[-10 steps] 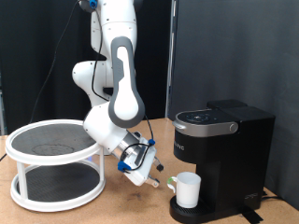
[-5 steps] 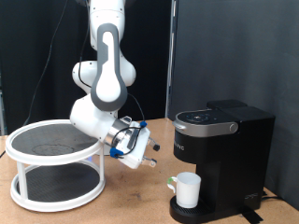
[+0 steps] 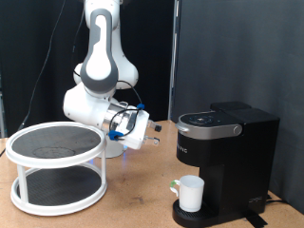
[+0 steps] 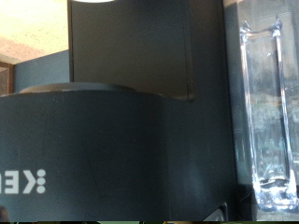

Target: Make a cup of coffee with the keurig machine

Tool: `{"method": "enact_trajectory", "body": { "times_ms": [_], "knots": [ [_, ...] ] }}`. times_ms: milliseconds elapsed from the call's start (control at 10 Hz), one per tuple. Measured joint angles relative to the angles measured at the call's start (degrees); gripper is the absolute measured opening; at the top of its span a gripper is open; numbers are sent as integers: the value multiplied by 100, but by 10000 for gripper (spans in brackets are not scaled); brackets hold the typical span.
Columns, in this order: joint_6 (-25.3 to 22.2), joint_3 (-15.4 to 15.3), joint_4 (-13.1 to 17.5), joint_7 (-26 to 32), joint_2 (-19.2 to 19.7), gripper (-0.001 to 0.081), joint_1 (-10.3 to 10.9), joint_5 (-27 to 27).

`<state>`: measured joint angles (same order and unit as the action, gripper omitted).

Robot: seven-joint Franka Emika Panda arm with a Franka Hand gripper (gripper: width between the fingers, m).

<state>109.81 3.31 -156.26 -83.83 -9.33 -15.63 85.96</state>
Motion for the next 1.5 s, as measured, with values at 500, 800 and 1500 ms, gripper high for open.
{"method": "enact_trajectory", "body": {
  "times_ms": [500, 800, 1500],
  "knots": [
    [-642, -25, 93, 653, -336, 734, 23, 362],
    [-1009, -52, 123, 585, -798, 734, 70, 673],
    [-965, -354, 501, -480, -1595, 734, 79, 559]
  ]
}}
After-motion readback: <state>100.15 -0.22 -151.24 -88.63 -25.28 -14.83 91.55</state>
